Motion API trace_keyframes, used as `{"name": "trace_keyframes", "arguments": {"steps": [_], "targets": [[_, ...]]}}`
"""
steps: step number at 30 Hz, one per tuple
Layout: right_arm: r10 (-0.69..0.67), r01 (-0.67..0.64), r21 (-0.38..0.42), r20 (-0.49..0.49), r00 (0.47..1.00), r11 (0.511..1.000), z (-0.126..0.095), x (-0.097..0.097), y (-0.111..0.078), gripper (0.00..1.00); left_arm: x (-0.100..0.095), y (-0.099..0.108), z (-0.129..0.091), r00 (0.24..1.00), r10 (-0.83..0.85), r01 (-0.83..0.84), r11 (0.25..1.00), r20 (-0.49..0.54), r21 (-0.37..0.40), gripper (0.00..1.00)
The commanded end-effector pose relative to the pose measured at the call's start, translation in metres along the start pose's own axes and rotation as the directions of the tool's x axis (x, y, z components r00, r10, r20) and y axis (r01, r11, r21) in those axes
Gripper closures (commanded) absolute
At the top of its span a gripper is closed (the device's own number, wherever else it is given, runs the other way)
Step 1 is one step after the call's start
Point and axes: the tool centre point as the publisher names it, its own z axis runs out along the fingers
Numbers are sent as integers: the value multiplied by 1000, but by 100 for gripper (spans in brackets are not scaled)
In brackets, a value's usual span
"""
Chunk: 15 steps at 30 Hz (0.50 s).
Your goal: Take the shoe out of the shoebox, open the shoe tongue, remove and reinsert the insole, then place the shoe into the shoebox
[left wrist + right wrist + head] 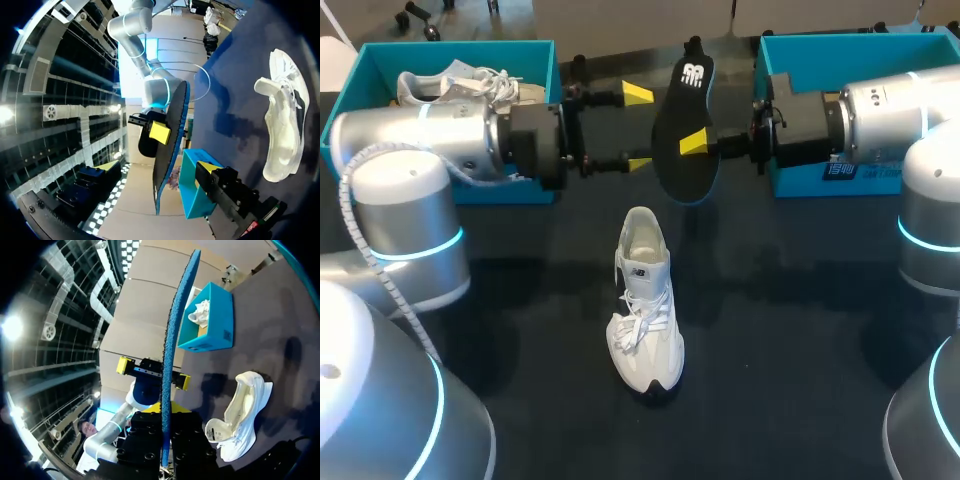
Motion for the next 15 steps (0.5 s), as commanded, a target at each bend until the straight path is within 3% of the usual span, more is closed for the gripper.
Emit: {"name": "trace_keyframes", "arguments": {"steps": [1, 9, 15], "targets": [[-3, 3, -29, 12, 1000, 1000, -4, 0, -7, 100, -3, -2, -23, 998, -15, 15, 1000, -59, 2, 0], [-54, 58, -67, 55, 997, 996, -8, -1, -4, 100, 8, 3, -52, 971, -201, 194, 979, -132, -62, 0], [-167, 172, -47, 99, 981, 984, -8, 4, 3, 100, 24, 8, -61, 876, -435, 407, 899, -207, -163, 0]]}}
